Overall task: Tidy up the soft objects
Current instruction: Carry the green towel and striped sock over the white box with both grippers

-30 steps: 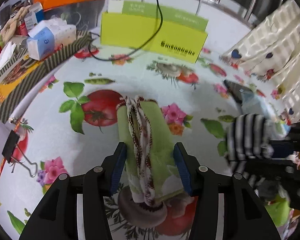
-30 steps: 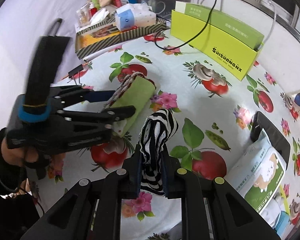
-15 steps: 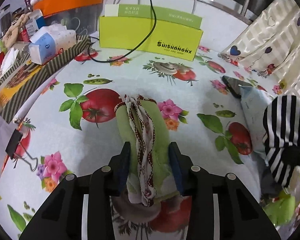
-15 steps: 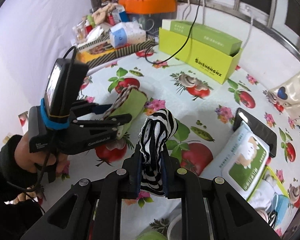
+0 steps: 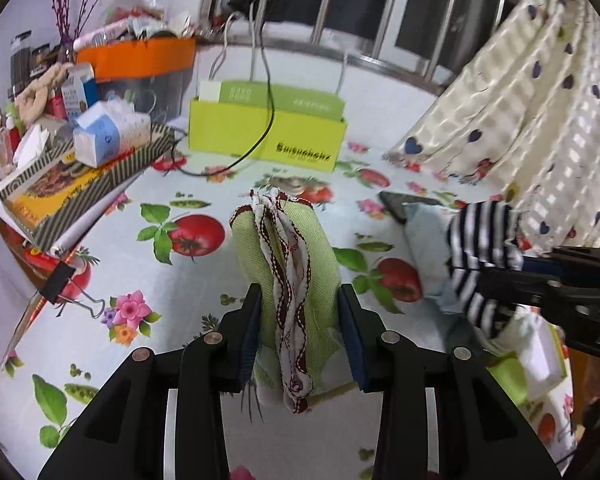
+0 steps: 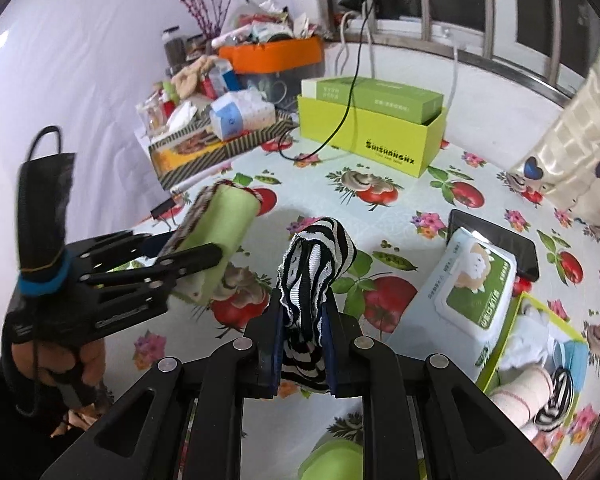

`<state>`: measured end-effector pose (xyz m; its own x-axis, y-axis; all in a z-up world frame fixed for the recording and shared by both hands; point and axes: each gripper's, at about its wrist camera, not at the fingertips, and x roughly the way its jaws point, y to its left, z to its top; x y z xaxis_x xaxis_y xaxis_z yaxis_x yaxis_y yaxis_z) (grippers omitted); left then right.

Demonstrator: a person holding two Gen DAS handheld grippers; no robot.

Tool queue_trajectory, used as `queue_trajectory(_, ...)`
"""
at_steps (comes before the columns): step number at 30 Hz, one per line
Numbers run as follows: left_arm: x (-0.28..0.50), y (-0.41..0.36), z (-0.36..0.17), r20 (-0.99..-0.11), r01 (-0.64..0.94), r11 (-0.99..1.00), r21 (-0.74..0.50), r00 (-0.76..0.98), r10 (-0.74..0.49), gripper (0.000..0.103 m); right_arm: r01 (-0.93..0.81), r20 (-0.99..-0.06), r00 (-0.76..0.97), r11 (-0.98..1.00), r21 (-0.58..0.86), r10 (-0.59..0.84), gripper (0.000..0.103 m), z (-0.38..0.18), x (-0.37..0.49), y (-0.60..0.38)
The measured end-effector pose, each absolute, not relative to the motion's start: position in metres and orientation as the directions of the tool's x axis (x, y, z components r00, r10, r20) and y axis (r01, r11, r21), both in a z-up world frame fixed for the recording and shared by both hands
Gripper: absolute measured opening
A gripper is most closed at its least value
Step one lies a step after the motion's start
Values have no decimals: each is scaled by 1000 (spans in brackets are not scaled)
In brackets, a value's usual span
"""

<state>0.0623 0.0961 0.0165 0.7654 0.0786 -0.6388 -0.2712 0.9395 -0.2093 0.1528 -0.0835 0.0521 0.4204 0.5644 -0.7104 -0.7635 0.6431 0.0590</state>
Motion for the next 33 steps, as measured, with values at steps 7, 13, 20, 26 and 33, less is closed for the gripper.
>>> queue_trajectory(7, 43, 79, 30, -596, -211, 957, -200, 801, 52, 38, -740, -669, 459, 668, 77, 585, 16, 55, 127, -96)
queue_trajectory(13, 34, 65, 37, -577, -167, 967, -192, 816, 26, 38, -727, -646, 488, 683, 72, 587, 16, 56, 110, -104)
queue_trajectory(20, 28, 52, 41, -569, -126, 974, -187, 823, -2, 39, -710, -636, 507, 700, 76, 582, 16, 53, 100, -113)
queue_trajectory(26, 26, 43, 44, -568, -110, 977, -182, 823, -13, 38, -704, -632, 507, 705, 88, 586, 16, 50, 97, -119)
queue_trajectory(33, 26, 33, 47, -570, -90, 980, -180, 821, -30, 39, -697, -621, 510, 709, 107, 595, 16, 50, 94, -127)
